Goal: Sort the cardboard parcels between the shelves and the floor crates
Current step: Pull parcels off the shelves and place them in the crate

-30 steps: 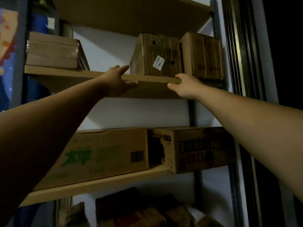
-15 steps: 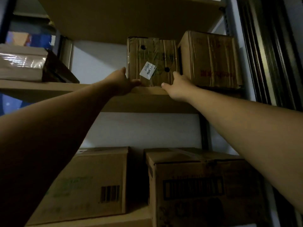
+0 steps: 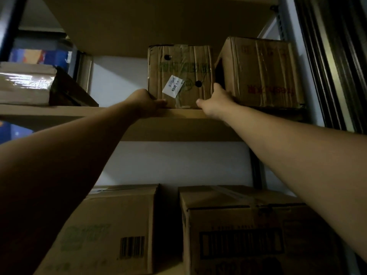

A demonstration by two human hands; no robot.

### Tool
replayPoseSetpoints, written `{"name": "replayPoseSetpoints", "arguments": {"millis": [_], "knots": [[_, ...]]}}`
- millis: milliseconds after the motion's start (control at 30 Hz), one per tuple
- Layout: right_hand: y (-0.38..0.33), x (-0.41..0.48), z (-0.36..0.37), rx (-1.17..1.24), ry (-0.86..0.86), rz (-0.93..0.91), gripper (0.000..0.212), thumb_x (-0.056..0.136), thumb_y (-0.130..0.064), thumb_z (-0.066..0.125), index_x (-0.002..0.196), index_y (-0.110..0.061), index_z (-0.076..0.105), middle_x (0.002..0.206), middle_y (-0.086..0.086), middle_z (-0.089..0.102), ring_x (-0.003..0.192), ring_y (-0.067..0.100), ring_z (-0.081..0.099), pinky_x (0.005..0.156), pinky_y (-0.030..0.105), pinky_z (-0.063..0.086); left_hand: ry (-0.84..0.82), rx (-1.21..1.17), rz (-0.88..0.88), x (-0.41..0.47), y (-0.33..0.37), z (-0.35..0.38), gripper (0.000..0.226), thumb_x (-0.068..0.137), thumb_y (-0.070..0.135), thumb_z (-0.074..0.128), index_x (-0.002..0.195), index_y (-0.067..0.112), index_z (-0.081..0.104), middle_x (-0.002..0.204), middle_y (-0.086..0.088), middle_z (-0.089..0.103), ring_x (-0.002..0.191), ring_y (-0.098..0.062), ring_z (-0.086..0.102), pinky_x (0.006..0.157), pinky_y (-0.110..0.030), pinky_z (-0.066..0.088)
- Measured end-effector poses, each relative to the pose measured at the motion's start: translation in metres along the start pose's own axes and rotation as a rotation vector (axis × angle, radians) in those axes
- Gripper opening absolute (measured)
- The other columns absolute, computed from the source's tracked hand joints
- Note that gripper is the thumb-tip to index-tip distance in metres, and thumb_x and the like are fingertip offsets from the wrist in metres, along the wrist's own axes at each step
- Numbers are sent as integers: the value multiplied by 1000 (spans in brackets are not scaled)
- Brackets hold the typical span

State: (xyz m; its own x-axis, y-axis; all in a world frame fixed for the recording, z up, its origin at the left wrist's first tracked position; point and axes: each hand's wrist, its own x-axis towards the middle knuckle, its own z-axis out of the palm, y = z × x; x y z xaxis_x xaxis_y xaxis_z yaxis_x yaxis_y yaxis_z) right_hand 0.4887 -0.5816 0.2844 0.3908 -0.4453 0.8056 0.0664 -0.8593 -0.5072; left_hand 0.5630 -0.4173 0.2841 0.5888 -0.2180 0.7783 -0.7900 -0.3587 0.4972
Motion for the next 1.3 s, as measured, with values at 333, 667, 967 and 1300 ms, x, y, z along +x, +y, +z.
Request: {"name": "replayPoseSetpoints", "arguments": {"millis": [333,667,967,1300], "knots": [[-50,-37,-1,55,63,-63,75,93,-31,59,151,-18,14,158,12,3,144,32,17,112,42,26,193,-233,50,-17,-28,-56,48,85,41,63,122,15,49,124,-10,51,100,-23,60,81,-31,55],[-103,-76,-4,195,86,-86,72,90,-23,62,149,-23,21,146,9,32,133,30,37,101,40,41,152,-300,117,-46,-38,-120,47,88,33,62,129,14,48,127,-9,51,99,-19,61,51,-16,48],[-130,-112,-20,198,61,-73,79,94,-21,58,153,-23,6,155,7,25,138,26,33,82,21,40,100,-441,109,-81,-32,-151,60,93,30,56,145,22,26,125,-3,50,80,-10,58,51,-19,46],[-115,-138,-55,225,6,-115,88,90,-20,64,153,-23,3,155,7,21,140,29,28,105,37,35,34,-486,85,-131,-3,-156,61,95,22,52,145,28,17,121,-12,54,78,-13,61,45,-15,48]]}}
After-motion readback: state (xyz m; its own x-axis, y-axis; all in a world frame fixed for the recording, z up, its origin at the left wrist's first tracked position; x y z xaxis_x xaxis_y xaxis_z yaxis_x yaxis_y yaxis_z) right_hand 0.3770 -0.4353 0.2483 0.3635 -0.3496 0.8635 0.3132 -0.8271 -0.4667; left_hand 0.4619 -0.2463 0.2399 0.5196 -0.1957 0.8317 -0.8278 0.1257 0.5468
